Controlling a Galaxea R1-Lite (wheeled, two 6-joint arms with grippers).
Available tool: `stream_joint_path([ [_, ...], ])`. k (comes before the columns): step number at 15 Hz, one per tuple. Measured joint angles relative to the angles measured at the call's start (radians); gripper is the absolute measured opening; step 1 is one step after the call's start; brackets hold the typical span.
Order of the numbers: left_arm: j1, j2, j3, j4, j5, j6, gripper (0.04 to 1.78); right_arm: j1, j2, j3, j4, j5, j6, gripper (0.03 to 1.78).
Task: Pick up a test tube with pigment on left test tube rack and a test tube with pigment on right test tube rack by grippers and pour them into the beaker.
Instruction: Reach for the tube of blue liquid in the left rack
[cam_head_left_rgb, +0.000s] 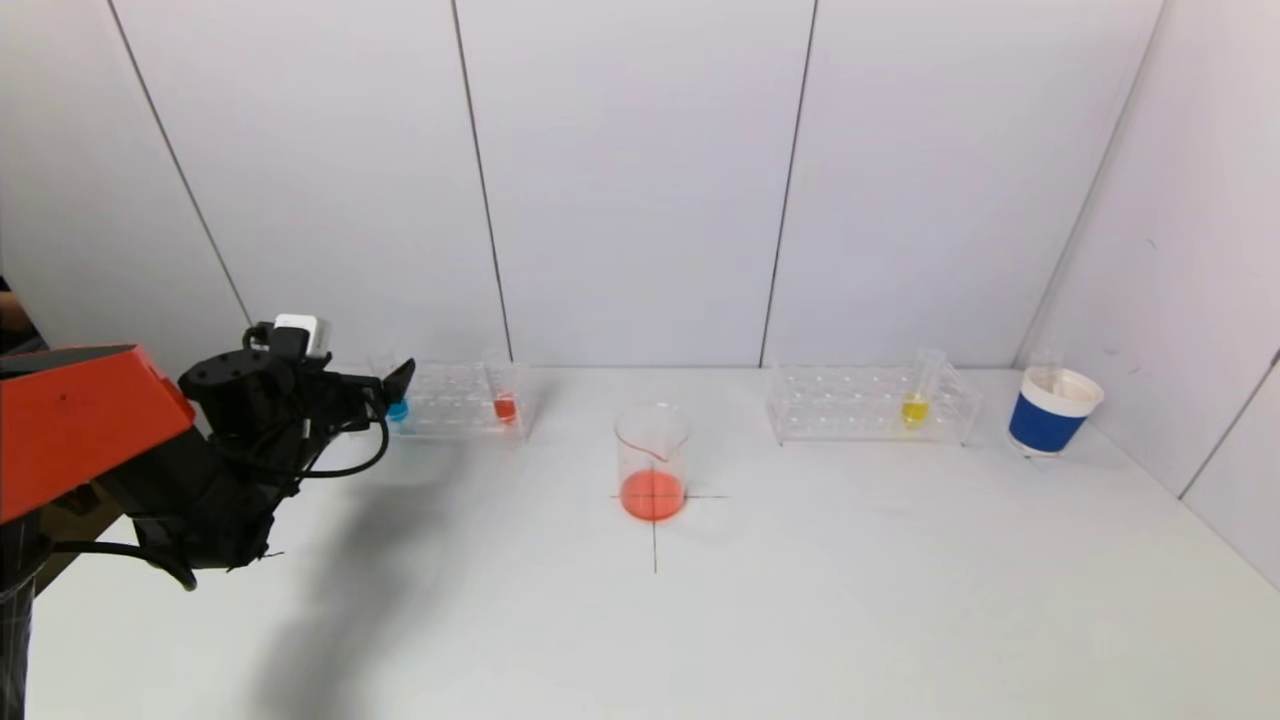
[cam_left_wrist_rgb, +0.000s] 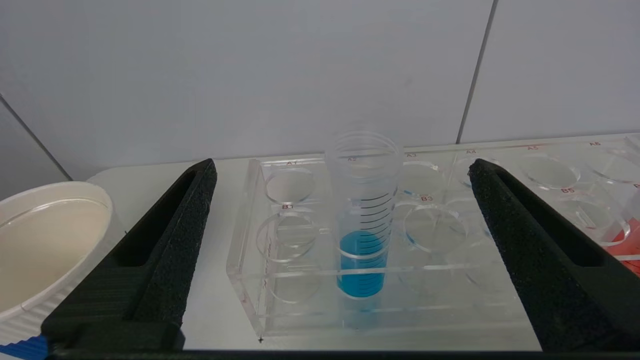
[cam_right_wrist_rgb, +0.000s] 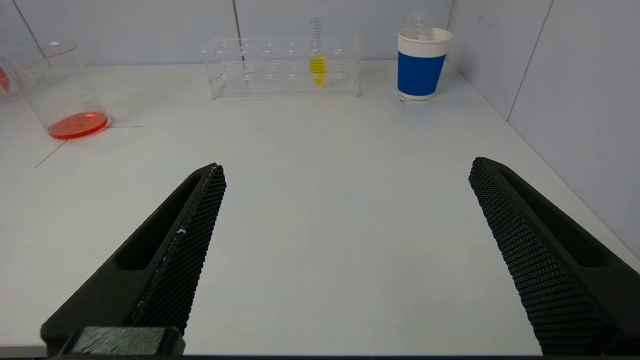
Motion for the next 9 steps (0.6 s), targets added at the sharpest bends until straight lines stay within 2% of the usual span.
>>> stream_joint_path([
  [3, -0.024, 0.014, -0.037, 0.008, 0.036, 0.001, 1.76, 0.000, 0.000, 0.000, 0.000, 0.000, 0.000, 1.77],
  [9, -0.027, 0.031, -0.055, 0.010, 0.039, 0.001, 1.76, 0.000, 0.000, 0.000, 0.000, 0.000, 0.000, 1.77],
])
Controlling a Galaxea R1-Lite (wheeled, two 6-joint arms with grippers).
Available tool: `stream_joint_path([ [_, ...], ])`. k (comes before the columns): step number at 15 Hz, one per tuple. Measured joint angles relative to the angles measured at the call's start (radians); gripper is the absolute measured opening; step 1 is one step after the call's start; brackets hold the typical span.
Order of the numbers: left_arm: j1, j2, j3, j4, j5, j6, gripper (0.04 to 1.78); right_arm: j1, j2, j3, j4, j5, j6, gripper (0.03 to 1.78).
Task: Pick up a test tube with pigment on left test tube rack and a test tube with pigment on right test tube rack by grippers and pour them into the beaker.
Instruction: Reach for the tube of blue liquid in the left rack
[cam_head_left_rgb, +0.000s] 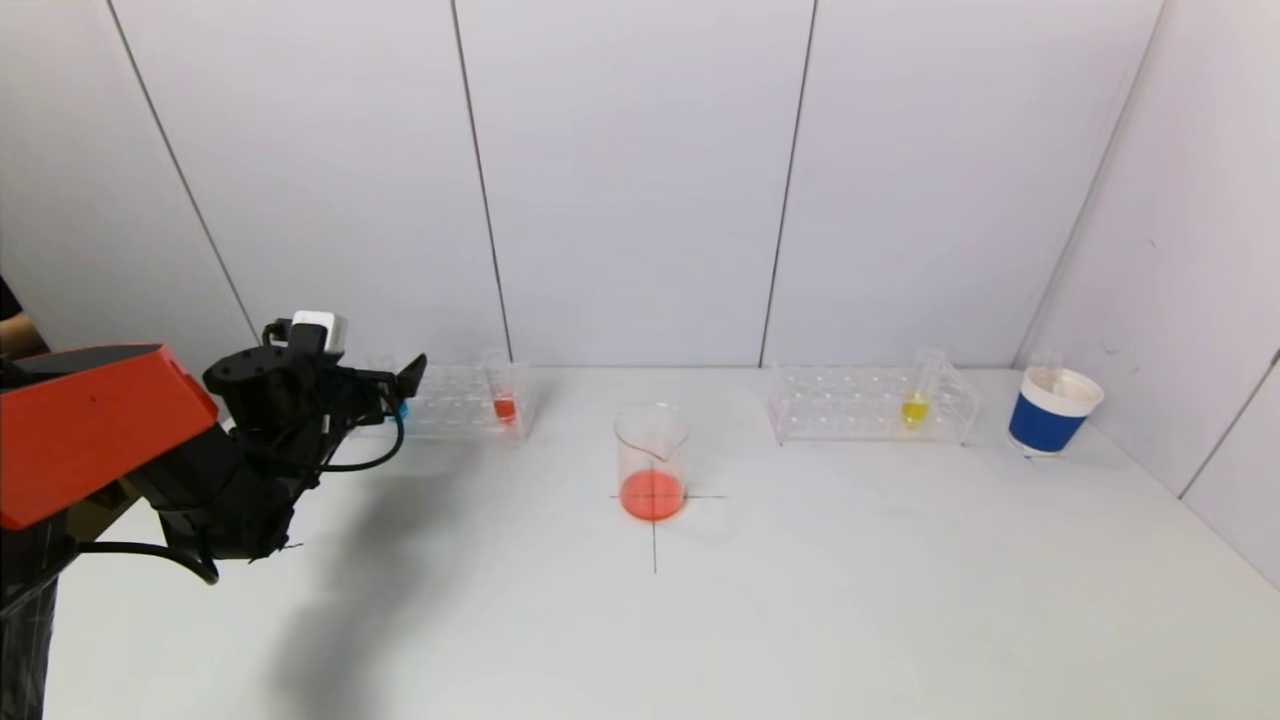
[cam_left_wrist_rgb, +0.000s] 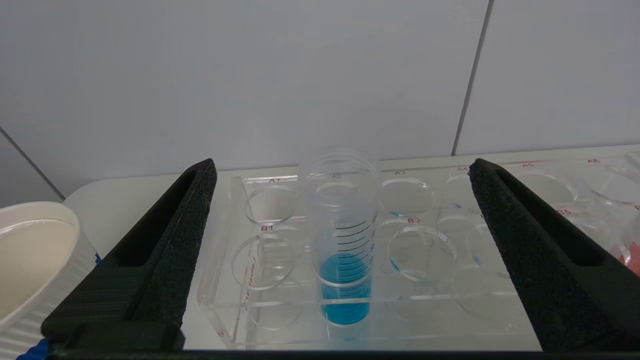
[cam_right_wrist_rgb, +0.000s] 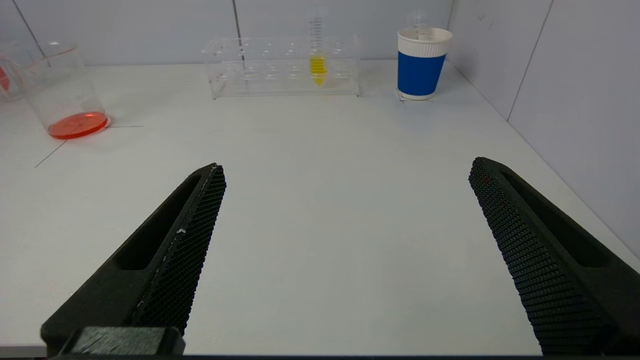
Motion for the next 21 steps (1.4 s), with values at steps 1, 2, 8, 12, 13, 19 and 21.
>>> stream_joint_path([
  [1, 0.002, 0.001, -0.001, 0.000, 0.000, 0.000, 1.76, 0.000, 0.000, 0.000, 0.000, 0.000, 0.000, 1.77],
  [2, 0.003, 0.003, -0.003, -0.001, 0.001, 0.000, 1.76, 0.000, 0.000, 0.000, 0.000, 0.000, 0.000, 1.77],
  [8, 0.004, 0.008, -0.005, 0.000, 0.001, -0.002, 1.76, 0.000, 0.000, 0.000, 0.000, 0.000, 0.000, 1.77],
  [12, 0.009, 0.010, -0.013, 0.010, 0.002, -0.002, 1.76, 0.000, 0.000, 0.001, 0.000, 0.000, 0.000, 1.77],
  [13, 0.011, 0.011, -0.016, 0.010, 0.001, -0.002, 1.76, 0.000, 0.000, 0.000, 0.000, 0.000, 0.000, 1.77],
  [19, 0.014, 0.018, -0.027, 0.019, 0.003, -0.003, 1.76, 0.000, 0.000, 0.000, 0.000, 0.000, 0.000, 1.77],
  [21, 0.014, 0.020, -0.028, 0.019, 0.003, -0.003, 1.76, 0.000, 0.000, 0.000, 0.000, 0.000, 0.000, 1.77],
])
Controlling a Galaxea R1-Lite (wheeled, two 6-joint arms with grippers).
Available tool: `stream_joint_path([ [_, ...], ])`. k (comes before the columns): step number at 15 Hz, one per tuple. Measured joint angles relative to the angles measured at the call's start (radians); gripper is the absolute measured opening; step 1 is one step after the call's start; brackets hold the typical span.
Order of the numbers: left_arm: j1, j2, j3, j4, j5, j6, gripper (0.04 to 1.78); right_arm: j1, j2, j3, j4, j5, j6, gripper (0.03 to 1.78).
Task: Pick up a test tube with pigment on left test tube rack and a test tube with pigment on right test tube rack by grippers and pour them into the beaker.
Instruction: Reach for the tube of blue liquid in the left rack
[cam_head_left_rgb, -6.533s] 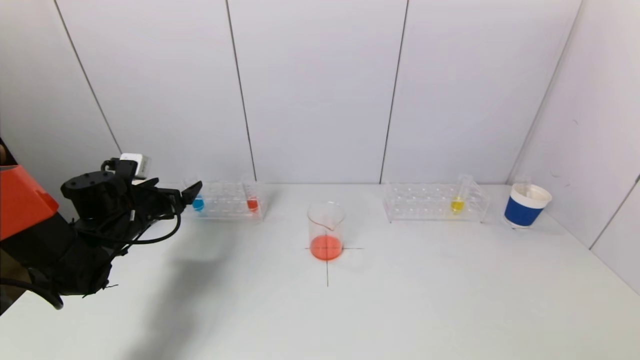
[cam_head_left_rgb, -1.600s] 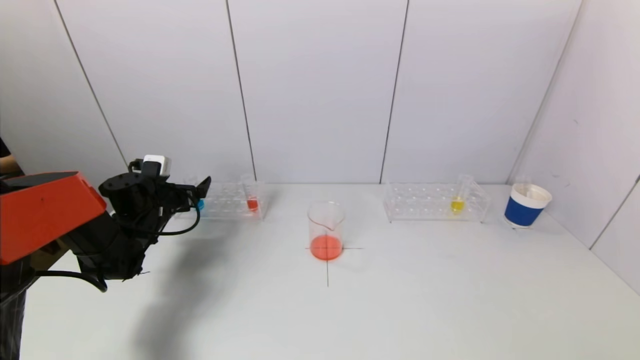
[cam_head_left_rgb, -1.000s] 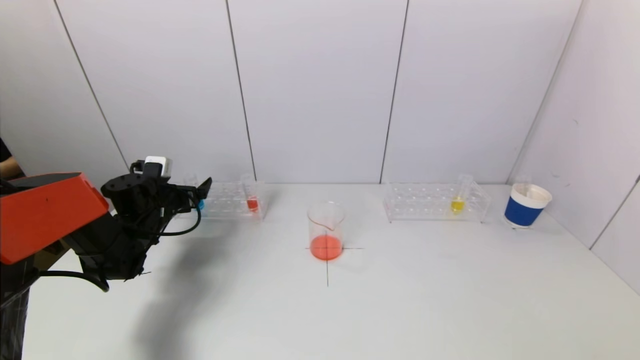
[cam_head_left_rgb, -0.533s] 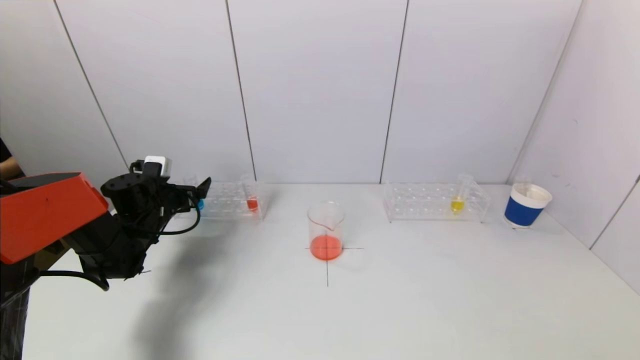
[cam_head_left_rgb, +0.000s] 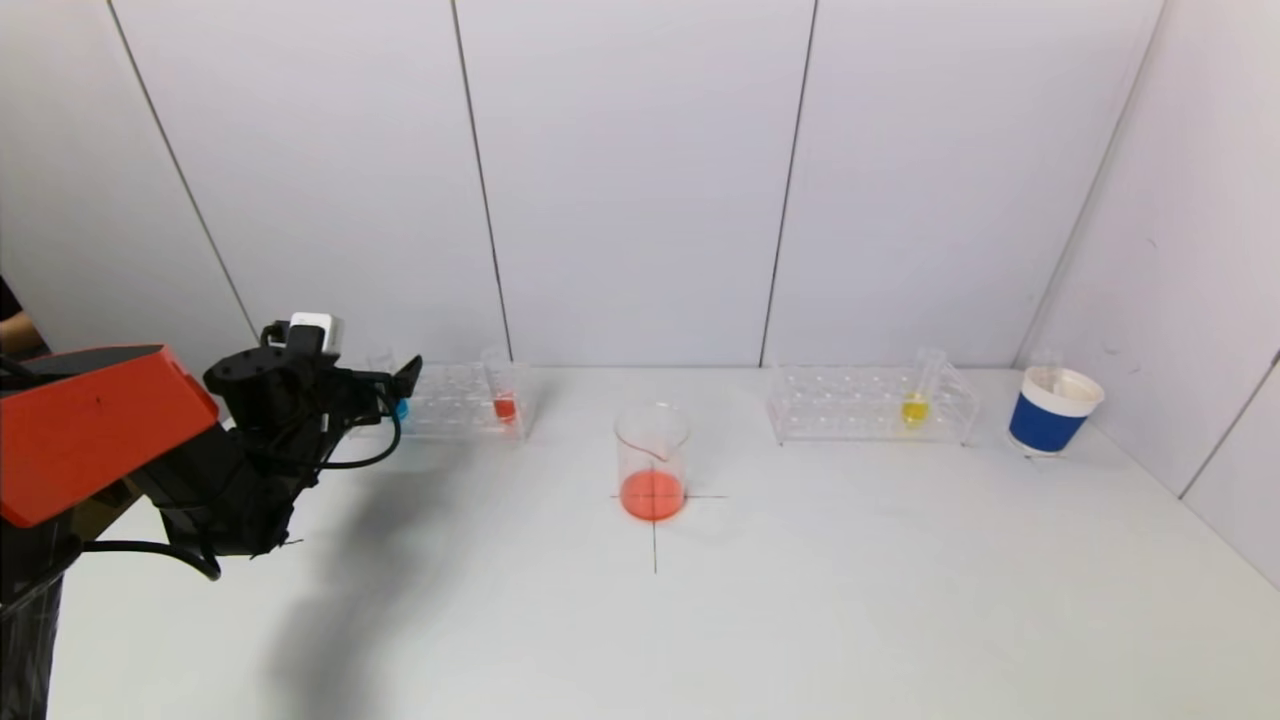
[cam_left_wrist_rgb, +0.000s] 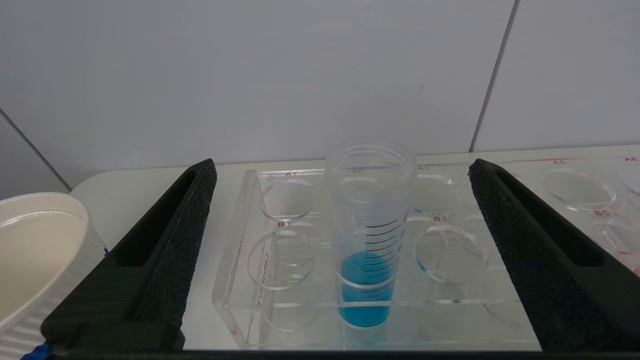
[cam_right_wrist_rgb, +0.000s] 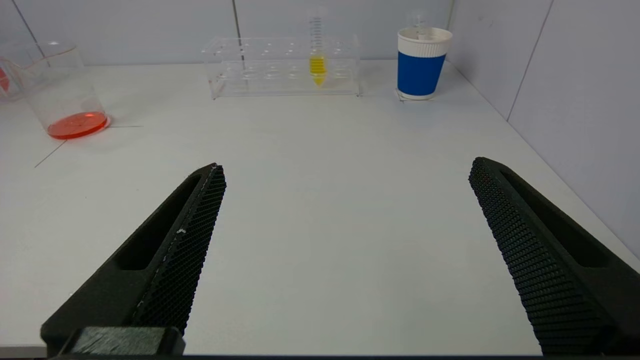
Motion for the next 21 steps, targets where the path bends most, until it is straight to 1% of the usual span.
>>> stream_joint_path([
  [12, 0.000, 0.002, 0.000, 0.000, 0.006, 0.000, 1.76, 0.000, 0.000, 0.000, 0.000, 0.000, 0.000, 1.77],
  [14, 0.000, 0.002, 0.000, 0.000, 0.005, 0.001, 1.70, 0.000, 0.000, 0.000, 0.000, 0.000, 0.000, 1.77],
  [16, 0.000, 0.002, 0.001, -0.001, 0.005, 0.001, 1.53, 0.000, 0.000, 0.000, 0.000, 0.000, 0.000, 1.77],
  [17, -0.003, 0.002, 0.003, -0.001, 0.005, 0.001, 1.41, 0.000, 0.000, 0.000, 0.000, 0.000, 0.000, 1.77],
  [19, -0.004, 0.003, 0.003, -0.002, 0.005, 0.001, 1.08, 0.000, 0.000, 0.000, 0.000, 0.000, 0.000, 1.77],
  [21, -0.005, 0.003, 0.004, -0.002, 0.005, 0.001, 0.69, 0.000, 0.000, 0.000, 0.000, 0.000, 0.000, 1.77],
])
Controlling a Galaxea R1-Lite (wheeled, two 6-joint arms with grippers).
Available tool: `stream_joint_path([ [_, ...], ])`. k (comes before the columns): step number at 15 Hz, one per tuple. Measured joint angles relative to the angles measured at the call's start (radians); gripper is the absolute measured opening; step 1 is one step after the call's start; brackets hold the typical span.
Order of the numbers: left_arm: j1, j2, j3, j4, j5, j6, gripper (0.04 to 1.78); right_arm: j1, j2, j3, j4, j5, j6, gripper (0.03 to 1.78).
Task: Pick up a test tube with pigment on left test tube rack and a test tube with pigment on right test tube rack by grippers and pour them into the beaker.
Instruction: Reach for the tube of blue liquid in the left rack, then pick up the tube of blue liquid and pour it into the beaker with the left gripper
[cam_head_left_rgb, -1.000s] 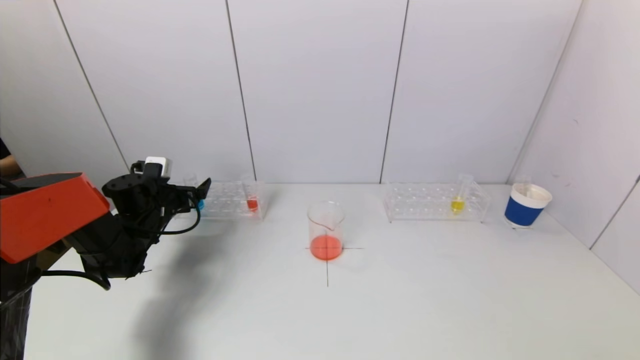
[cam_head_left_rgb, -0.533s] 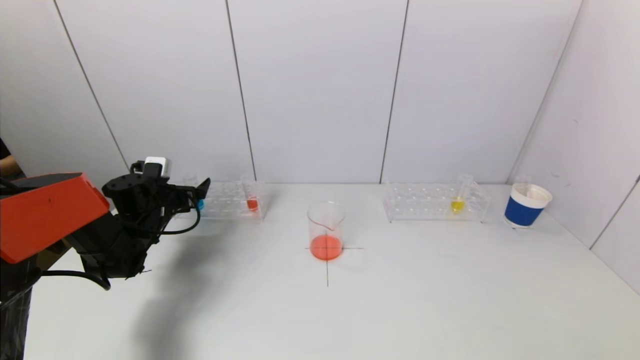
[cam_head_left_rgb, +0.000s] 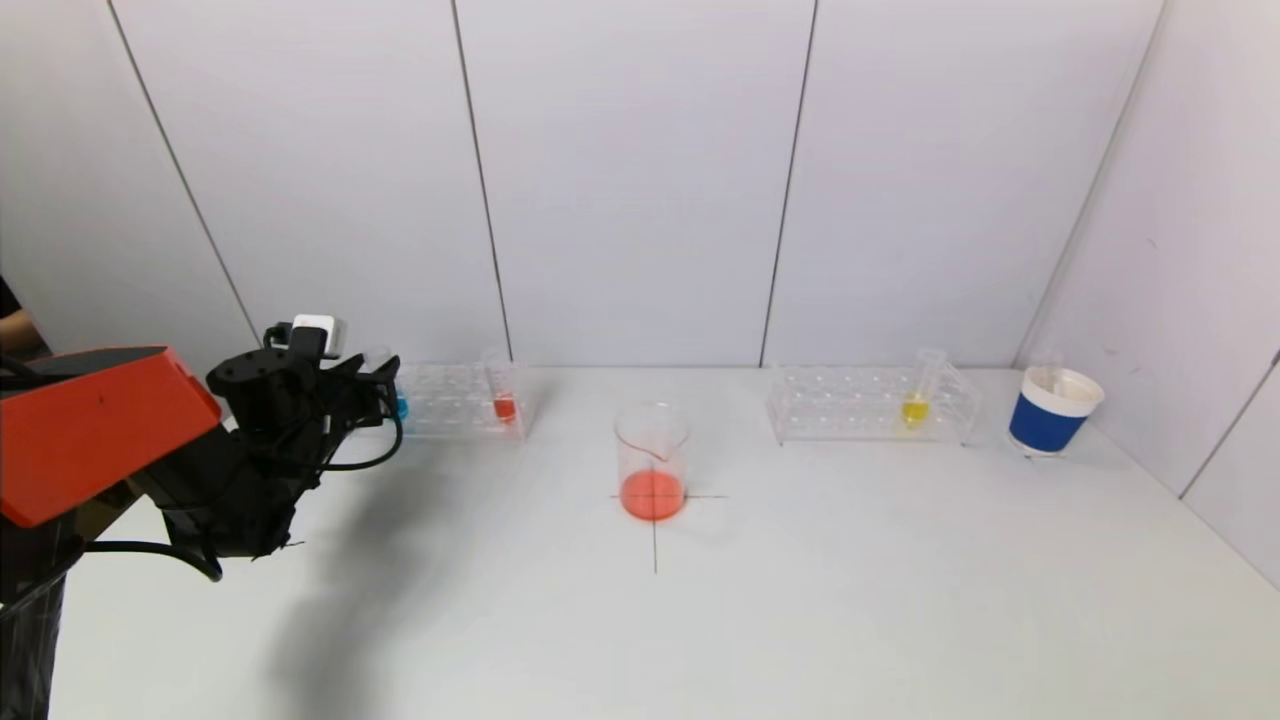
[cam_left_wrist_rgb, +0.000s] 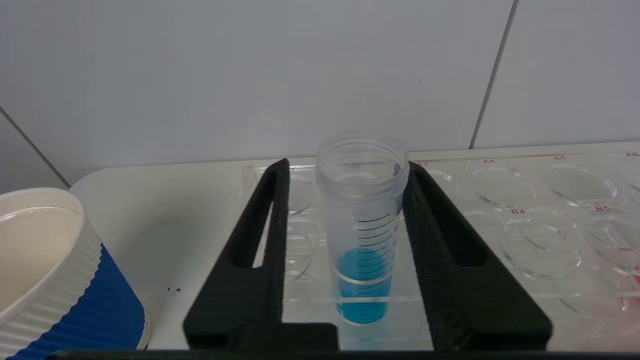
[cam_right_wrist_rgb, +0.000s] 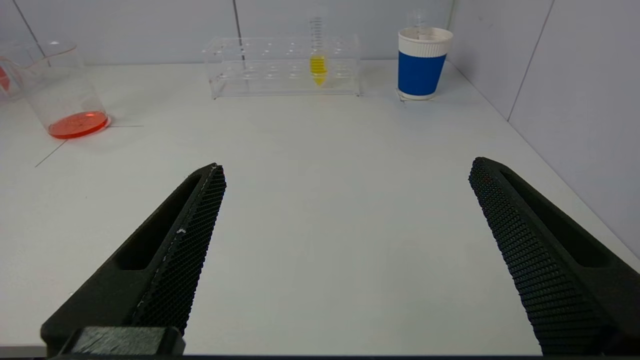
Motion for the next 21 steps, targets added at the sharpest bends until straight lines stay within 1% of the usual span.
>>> stream_joint_path([
  [2, -0.002, 0.000, 0.000, 0.001, -0.001, 0.000, 0.46, 0.000, 0.000, 0.000, 0.000, 0.000, 0.000, 1.77],
  [3, -0.002, 0.000, 0.000, 0.001, -0.002, -0.001, 0.43, 0.000, 0.000, 0.000, 0.000, 0.000, 0.000, 1.77],
  [21, -0.001, -0.019, -0.004, -0.001, 0.003, -0.001, 0.42, 0.000, 0.000, 0.000, 0.000, 0.000, 0.000, 1.77],
])
